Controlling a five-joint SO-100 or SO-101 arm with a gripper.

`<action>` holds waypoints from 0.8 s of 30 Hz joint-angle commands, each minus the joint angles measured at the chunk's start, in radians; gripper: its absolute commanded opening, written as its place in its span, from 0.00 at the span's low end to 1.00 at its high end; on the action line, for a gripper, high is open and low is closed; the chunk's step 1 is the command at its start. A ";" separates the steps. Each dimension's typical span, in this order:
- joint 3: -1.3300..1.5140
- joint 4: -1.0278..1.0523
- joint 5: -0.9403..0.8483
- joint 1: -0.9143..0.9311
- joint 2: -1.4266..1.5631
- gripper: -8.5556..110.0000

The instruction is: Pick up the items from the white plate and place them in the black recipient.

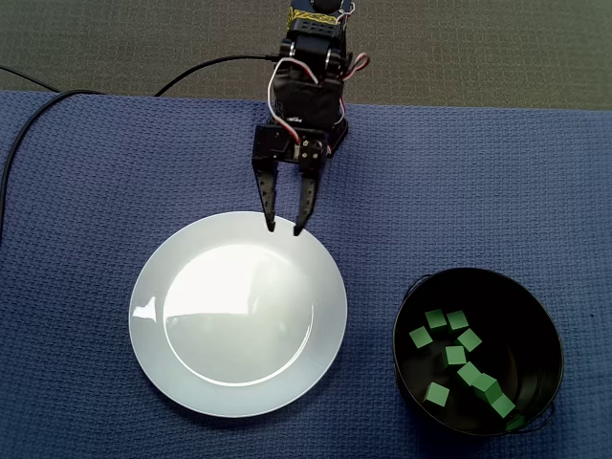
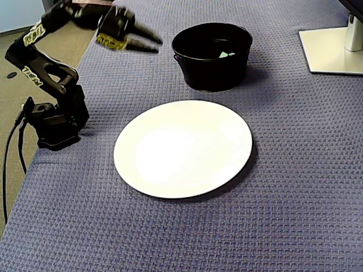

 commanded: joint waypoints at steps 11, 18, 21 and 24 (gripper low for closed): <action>0.689 -0.126 -0.077 -0.064 0.400 0.08; 0.798 -0.064 -0.055 -0.175 0.492 0.08; 0.827 -0.008 -0.095 -0.196 0.514 0.08; 0.871 0.052 -0.137 -0.198 0.563 0.08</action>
